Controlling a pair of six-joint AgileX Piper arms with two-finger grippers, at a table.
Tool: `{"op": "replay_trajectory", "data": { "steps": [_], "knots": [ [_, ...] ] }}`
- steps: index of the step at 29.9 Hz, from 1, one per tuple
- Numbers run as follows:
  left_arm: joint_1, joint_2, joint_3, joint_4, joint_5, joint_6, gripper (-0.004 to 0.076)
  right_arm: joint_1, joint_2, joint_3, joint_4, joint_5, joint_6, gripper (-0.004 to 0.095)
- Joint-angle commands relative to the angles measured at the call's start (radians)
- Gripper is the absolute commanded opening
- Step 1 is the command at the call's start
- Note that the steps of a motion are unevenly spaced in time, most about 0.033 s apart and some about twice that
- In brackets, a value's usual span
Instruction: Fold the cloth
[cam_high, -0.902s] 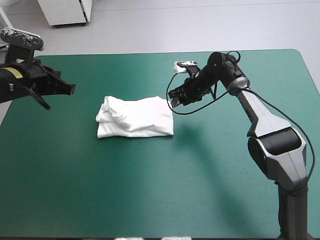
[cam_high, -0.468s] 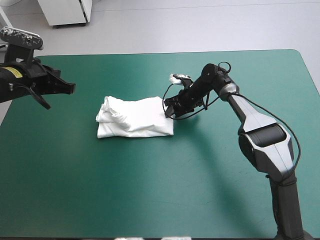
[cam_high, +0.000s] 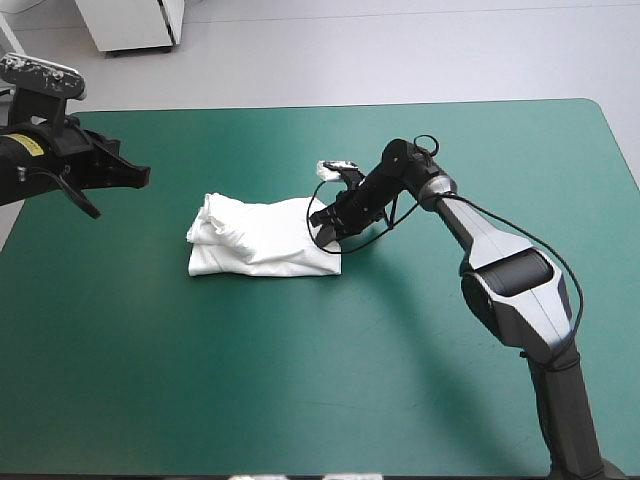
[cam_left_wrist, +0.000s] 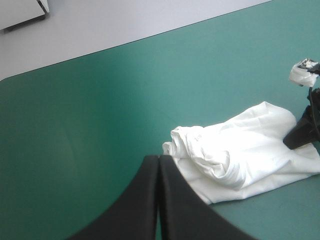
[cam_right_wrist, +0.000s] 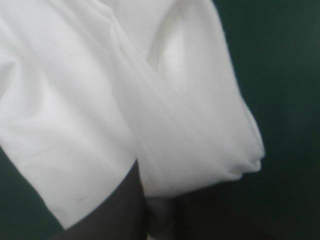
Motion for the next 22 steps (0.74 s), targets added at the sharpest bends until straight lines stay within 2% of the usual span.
{"op": "replay_trajectory", "data": {
  "steps": [1,4,11,17,22],
  "knots": [
    [-0.006,-0.027,-0.023,-0.014,-0.059,-0.011,-0.0009,0.004,-0.047,-0.028,-0.111,0.04,-0.004,-0.0003],
    [-0.006,-0.027,-0.023,-0.027,-0.059,-0.011,-0.0009,-0.007,-0.053,-0.028,-0.189,0.04,0.034,-0.0003],
    [-0.006,-0.027,-0.023,-0.041,-0.061,-0.009,-0.0009,-0.086,-0.106,-0.025,-0.272,0.04,0.058,-0.0003],
    [-0.006,-0.027,-0.023,-0.045,-0.061,-0.009,-0.0009,-0.181,-0.168,-0.004,-0.354,0.04,0.086,-0.0003],
    [-0.006,-0.027,-0.023,-0.049,-0.063,-0.009,-0.0009,-0.287,-0.235,0.095,-0.399,0.04,0.089,-0.0003]
  ]
}}
